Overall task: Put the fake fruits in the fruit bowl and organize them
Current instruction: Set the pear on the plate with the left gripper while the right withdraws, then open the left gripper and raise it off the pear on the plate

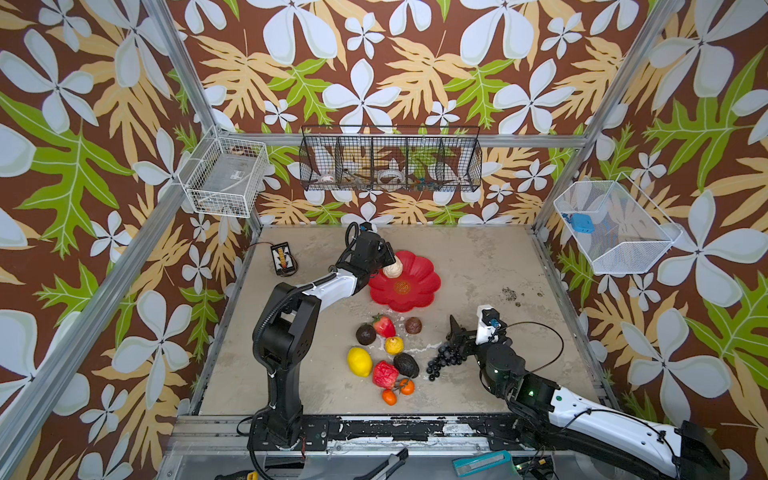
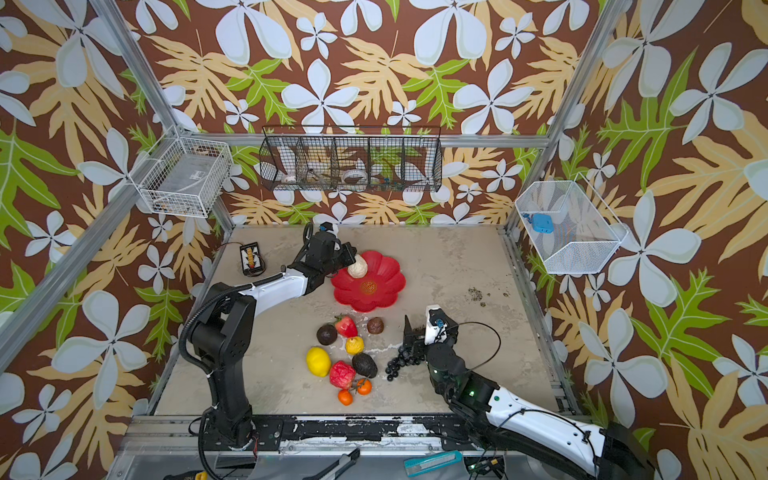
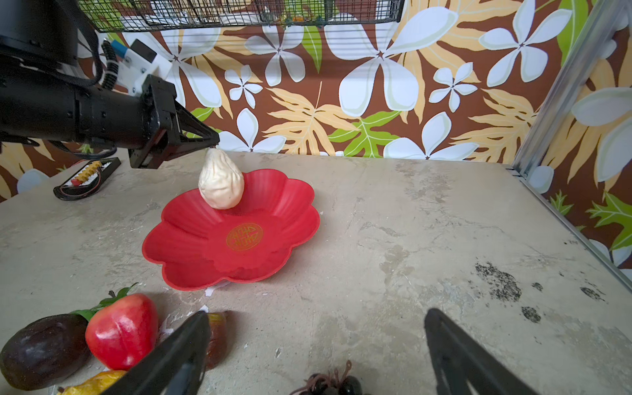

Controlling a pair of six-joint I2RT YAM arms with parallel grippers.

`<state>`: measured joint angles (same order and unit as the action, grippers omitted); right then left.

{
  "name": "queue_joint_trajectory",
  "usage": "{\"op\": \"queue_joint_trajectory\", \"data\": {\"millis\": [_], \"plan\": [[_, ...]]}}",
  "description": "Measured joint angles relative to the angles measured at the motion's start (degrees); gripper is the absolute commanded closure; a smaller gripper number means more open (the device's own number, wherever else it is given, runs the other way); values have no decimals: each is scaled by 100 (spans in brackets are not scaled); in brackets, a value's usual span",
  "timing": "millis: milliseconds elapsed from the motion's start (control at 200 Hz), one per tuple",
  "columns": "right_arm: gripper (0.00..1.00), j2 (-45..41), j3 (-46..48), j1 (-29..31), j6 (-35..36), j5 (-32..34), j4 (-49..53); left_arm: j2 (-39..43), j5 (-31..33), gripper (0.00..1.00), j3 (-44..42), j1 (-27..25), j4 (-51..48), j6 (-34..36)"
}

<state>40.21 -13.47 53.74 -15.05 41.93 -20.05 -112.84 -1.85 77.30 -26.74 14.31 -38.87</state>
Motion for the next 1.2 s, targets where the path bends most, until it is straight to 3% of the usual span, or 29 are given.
{"op": "queue_joint_trajectory", "data": {"millis": [576, 801, 1201], "plan": [[4, -11, -24, 0, -101, 151, -9, -533, 365, 96, 90, 0, 184, -9], [4, 59, -26, 0, -101, 149, -9, -538, 527, 84, 142, 0, 87, -11], [4, 94, -42, 0, -101, 144, -9, -437, 710, 75, 219, 0, -203, -9]]}}
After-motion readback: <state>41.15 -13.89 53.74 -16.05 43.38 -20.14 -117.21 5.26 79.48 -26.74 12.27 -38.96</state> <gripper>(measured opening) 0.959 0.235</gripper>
